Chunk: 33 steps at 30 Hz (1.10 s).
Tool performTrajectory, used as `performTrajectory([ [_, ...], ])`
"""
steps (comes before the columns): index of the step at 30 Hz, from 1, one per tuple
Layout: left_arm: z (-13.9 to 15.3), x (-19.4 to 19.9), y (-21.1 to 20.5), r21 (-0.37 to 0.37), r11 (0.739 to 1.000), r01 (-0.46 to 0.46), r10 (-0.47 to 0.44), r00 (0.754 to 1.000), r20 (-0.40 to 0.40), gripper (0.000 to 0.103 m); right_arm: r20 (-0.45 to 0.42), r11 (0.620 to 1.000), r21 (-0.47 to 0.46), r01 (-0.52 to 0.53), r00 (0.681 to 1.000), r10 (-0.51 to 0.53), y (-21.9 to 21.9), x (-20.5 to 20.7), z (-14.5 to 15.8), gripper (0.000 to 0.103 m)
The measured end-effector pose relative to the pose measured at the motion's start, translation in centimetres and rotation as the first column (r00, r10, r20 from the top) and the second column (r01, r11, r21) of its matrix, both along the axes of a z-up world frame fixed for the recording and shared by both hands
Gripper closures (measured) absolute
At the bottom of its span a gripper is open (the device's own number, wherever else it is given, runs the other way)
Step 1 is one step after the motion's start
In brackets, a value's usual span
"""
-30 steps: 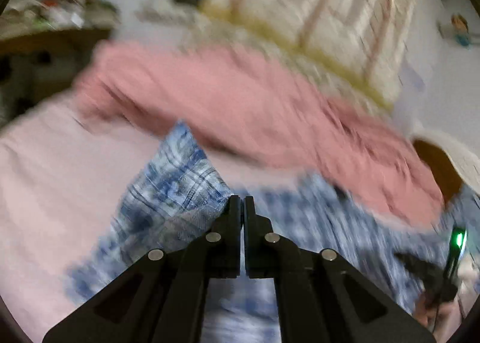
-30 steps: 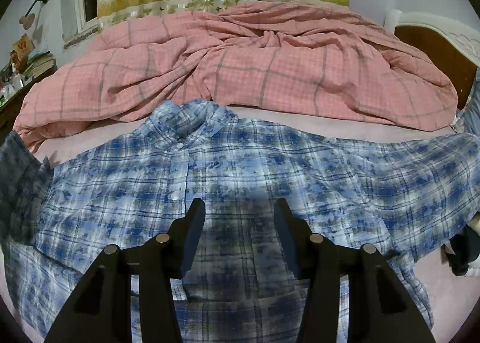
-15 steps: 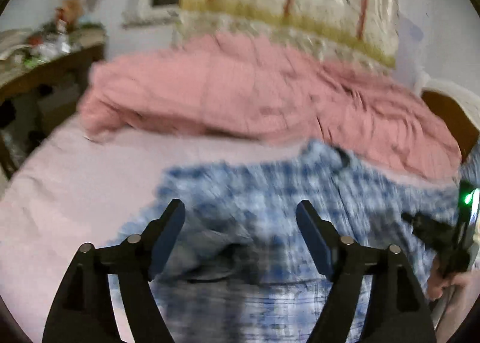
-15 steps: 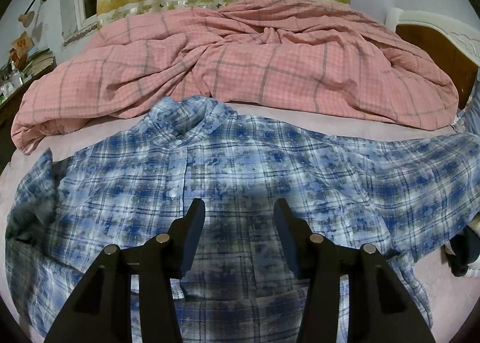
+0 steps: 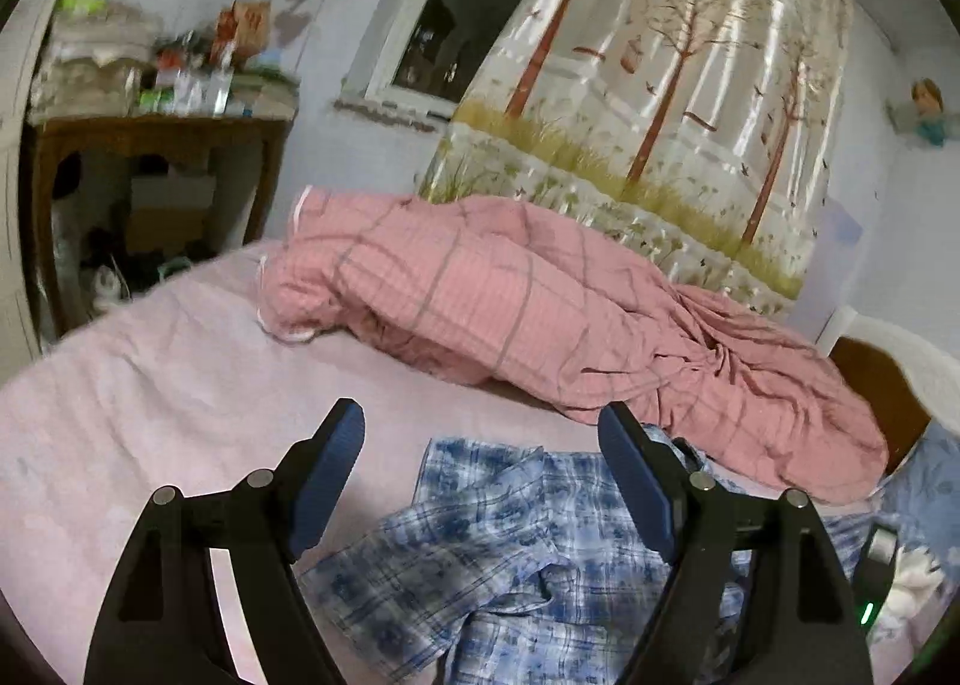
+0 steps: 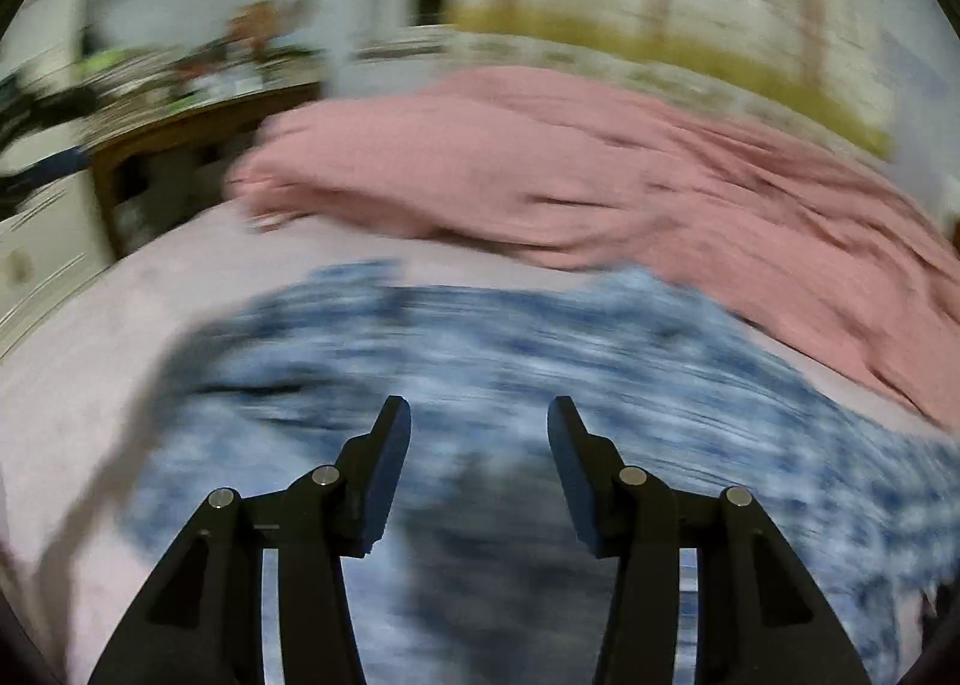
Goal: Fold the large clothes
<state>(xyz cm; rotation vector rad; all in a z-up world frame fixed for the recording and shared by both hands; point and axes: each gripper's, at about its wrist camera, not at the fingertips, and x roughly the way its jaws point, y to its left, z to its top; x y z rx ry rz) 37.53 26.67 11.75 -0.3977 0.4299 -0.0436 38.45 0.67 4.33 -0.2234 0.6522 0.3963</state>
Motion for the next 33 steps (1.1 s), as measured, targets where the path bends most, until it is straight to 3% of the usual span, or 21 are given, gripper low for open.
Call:
performTrajectory([
  [5, -1.7, -0.4, 5.8, -0.145, 0.985, -0.089, 0.083, 0.995, -0.050, 0.024, -0.056, 0.963, -0.208, -0.171, 0.985, 0.163, 12.4, -1.1, -3.5, 0.053],
  [9, -2.1, -2.4, 9.7, -0.216, 0.965, -0.149, 0.148, 0.989, -0.019, 0.024, -0.099, 0.934, -0.274, -0.230, 0.973, 0.211, 18.0, -1.7, -6.1, 0.053],
  [14, -2.9, -2.3, 10.8, -0.259, 0.955, -0.145, 0.142, 0.989, -0.033, 0.024, -0.171, 0.891, -0.379, -0.252, 0.965, 0.200, 22.5, -1.2, -9.7, 0.053],
  [17, -2.9, -2.0, 10.4, -0.241, 0.962, -0.129, 0.125, 0.992, -0.030, 0.024, -0.165, 0.901, -0.388, -0.196, 0.976, 0.141, 22.7, 0.2, -10.9, 0.053],
  [18, -2.8, -1.9, 10.2, -0.237, 0.964, -0.123, 0.120, 0.992, -0.026, 0.024, -0.163, 0.904, -0.382, -0.194, 0.977, 0.140, 22.7, 0.4, -10.9, 0.062],
  [19, -2.7, -1.8, 10.1, -0.236, 0.964, -0.122, 0.119, 0.993, -0.024, 0.024, -0.152, 0.904, -0.386, -0.184, 0.979, 0.135, 22.6, 0.4, -10.8, 0.085],
  [20, -2.7, -1.8, 9.9, -0.234, 0.965, -0.122, 0.120, 0.993, -0.021, 0.024, -0.105, 0.919, -0.369, -0.141, 0.988, 0.110, 22.1, 0.2, -10.1, 0.096],
  [22, -2.6, -1.7, 9.6, -0.220, 0.968, -0.123, 0.122, 0.992, -0.016, 0.024, -0.008, 0.949, -0.291, -0.117, 0.993, 0.120, 20.3, -0.6, -7.5, 0.096],
  [25, -2.5, -1.7, 9.2, -0.201, 0.970, -0.139, 0.139, 0.990, -0.012, 0.024, 0.174, 0.957, -0.290, 0.015, 0.984, 0.038, 16.0, -1.2, -3.2, 0.096],
  [29, -2.1, -1.1, 7.3, -0.160, 0.980, -0.122, 0.121, 0.993, -0.013, 0.024, 0.224, 0.969, -0.195, 0.152, 0.969, -0.107, 8.1, 0.6, 1.1, 0.096],
  [33, -1.8, 0.3, 3.5, -0.066, 0.995, -0.075, 0.073, 0.997, -0.031, 0.024, 0.238, 0.931, -0.144, 0.337, 0.924, -0.298, -1.8, 3.2, 3.2, 0.096],
])
